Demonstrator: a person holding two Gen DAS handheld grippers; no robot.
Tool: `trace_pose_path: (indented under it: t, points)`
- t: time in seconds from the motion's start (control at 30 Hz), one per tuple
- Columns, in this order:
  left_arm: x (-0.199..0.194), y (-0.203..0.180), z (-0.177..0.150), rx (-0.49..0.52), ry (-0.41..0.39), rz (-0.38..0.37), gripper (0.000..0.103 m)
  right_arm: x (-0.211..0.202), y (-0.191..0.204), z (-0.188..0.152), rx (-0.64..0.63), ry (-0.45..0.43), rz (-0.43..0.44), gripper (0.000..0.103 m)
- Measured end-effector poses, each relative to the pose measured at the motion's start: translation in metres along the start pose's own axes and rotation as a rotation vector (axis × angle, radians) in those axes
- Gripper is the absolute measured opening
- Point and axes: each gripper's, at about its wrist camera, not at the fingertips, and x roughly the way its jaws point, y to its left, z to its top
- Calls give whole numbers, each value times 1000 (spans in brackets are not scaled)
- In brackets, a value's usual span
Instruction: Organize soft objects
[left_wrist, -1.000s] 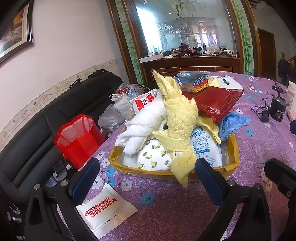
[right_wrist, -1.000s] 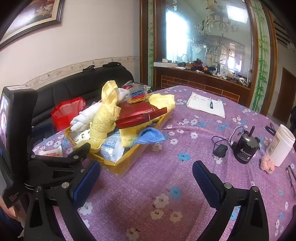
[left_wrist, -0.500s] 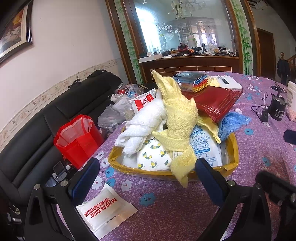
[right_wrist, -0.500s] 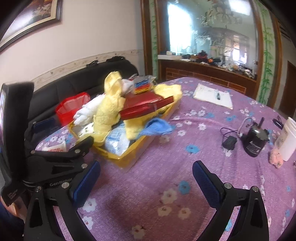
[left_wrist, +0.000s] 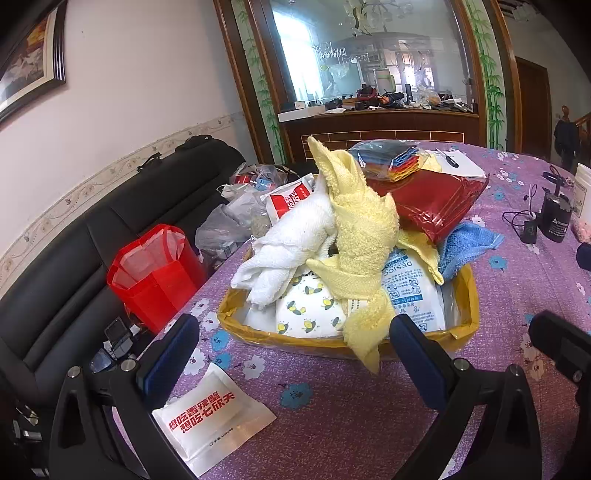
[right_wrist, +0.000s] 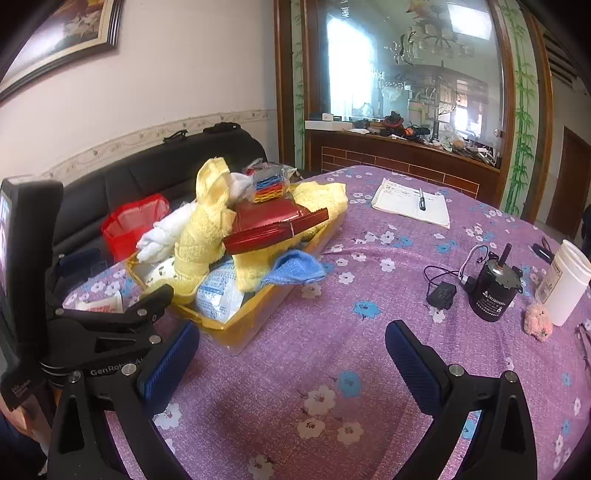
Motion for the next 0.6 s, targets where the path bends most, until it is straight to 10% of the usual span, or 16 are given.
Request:
trace_pose_path:
  t: [0.6]
  points:
    - [-8, 5, -1, -12, -31, 34, 103, 4, -4, -1, 21, 13, -9, 102]
